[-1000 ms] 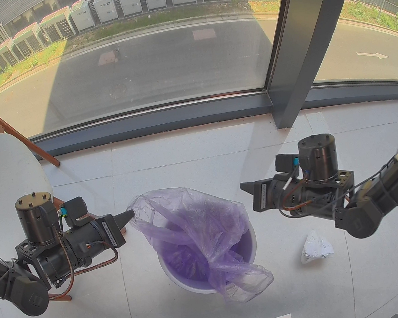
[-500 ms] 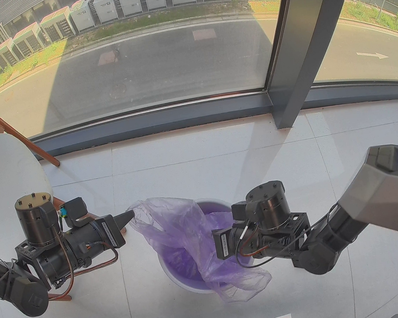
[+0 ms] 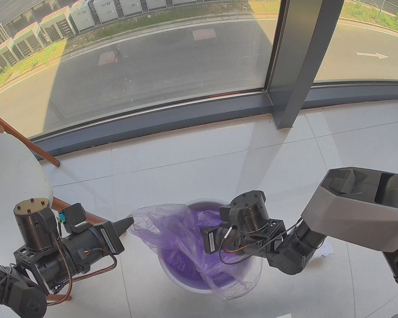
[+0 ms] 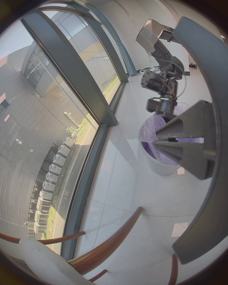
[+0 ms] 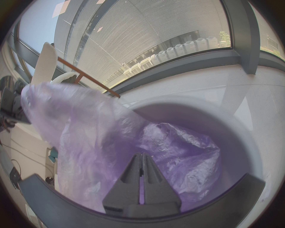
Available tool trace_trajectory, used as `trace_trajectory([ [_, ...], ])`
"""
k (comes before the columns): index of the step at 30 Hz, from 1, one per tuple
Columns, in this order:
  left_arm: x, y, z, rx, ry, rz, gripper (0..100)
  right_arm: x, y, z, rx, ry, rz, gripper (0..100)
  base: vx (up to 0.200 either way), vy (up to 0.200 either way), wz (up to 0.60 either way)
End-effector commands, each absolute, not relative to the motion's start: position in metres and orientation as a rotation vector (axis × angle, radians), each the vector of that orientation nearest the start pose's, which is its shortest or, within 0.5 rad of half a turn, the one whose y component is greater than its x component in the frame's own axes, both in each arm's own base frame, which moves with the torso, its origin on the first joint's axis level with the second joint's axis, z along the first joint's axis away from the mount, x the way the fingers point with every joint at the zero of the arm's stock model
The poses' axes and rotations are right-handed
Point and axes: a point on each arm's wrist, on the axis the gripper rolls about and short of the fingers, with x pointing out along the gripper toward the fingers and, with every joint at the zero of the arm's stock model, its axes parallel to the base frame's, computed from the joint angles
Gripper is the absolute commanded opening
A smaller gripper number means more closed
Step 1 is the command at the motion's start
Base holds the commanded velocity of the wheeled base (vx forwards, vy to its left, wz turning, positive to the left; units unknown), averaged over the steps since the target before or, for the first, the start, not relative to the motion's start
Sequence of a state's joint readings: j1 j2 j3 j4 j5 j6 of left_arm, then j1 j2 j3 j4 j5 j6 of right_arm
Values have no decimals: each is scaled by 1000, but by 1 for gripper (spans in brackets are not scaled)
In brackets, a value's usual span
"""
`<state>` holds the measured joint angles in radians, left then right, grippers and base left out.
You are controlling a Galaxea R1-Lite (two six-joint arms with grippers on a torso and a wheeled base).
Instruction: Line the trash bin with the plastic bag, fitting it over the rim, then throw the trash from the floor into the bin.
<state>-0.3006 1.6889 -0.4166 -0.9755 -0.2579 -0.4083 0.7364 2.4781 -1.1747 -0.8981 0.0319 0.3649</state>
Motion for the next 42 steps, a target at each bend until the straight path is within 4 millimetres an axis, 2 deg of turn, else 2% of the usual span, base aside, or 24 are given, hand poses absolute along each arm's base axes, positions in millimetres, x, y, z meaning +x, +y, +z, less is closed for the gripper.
trace_trajectory([
  [1,235,-80,121,-387,426,-486,0,349,291,20,233,450,649,0,0,0,0],
  [5,237,-80,119,-385,431,-482,0,334,278,70,254,417,656,0,0,0,0],
  [6,239,-80,120,-385,426,-480,0,327,272,85,259,417,662,0,0,0,0],
  [8,241,-81,120,-385,424,-478,0,312,265,101,261,428,676,0,0,0,0],
  [9,244,-81,119,-385,427,-476,0,298,257,112,266,447,687,0,0,0,0],
  [12,245,-82,115,-384,443,-471,0,271,247,126,281,489,737,0,0,0,0],
  [15,248,-83,109,-384,463,-463,0,258,232,132,272,484,726,0,0,0,0],
  [17,248,-83,109,-384,464,-462,0,257,230,132,269,485,722,0,0,0,0],
  [18,252,-84,107,-382,467,-462,0,255,203,127,230,492,649,0,0,0,0],
  [20,255,-86,108,-383,460,-465,0,245,183,105,153,560,608,0,0,0,0],
  [21,255,-86,108,-383,460,-466,0,243,181,101,140,574,605,0,0,0,0],
  [22,255,-90,109,-382,461,-480,0,228,169,83,59,628,618,0,0,0,0],
  [23,254,-92,109,-380,462,-488,0,221,165,78,22,636,631,100,0,0,0],
  [25,252,-92,109,-382,466,-488,0,213,161,68,-51,624,674,100,0,0,0],
  [28,251,-92,108,-381,466,-481,0,210,167,58,-115,616,739,100,0,0,0],
  [30,252,-92,110,-380,457,-477,0,218,172,47,-180,613,769,100,0,0,0],
  [33,253,-93,110,-380,452,-477,0,232,183,44,-262,556,848,100,0,0,0],
  [37,253,-92,110,-379,452,-477,0,246,201,41,-287,511,883,100,0,0,0],
  [42,254,-92,111,-381,449,-475,0,266,213,42,-303,452,884,100,0,0,0],
])
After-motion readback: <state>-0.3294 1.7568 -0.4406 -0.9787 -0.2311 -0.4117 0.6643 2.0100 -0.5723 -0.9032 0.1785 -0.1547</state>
